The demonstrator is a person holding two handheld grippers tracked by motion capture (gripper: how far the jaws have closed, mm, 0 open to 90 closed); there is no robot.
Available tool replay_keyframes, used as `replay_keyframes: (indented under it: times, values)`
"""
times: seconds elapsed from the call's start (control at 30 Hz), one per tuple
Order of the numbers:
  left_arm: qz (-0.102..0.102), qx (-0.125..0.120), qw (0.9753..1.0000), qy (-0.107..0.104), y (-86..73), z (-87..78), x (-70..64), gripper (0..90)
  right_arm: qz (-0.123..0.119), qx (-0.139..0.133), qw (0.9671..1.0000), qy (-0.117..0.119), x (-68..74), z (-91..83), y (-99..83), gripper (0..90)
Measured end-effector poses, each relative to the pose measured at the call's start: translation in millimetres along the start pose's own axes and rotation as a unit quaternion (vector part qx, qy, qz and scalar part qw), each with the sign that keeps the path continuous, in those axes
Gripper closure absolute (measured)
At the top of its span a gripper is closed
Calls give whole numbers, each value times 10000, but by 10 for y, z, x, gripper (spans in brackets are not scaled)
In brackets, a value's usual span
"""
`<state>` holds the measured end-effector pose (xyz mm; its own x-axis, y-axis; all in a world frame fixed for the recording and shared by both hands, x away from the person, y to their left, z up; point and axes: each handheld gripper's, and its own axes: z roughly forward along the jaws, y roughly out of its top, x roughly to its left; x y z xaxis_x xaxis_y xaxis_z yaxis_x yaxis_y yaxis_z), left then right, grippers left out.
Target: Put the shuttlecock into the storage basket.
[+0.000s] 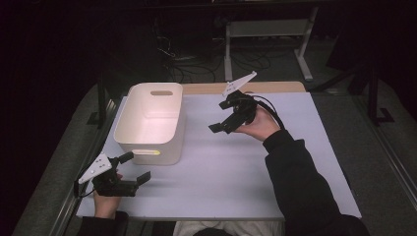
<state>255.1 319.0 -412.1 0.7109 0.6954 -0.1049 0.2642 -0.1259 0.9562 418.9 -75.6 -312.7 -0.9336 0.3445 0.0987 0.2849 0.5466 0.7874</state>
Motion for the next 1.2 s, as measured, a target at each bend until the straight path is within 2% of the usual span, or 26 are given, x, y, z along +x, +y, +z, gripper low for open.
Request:
replay_keyframes:
  times: [0.57,1.2]
  values:
    - [1,8,10000,13,0,1,1,0,331,-140,9993,-78,-117,-170,-290,0]
    - [4,11,10000,22,0,4,3,0,468,-266,9984,-199,-133,-345,-503,0]
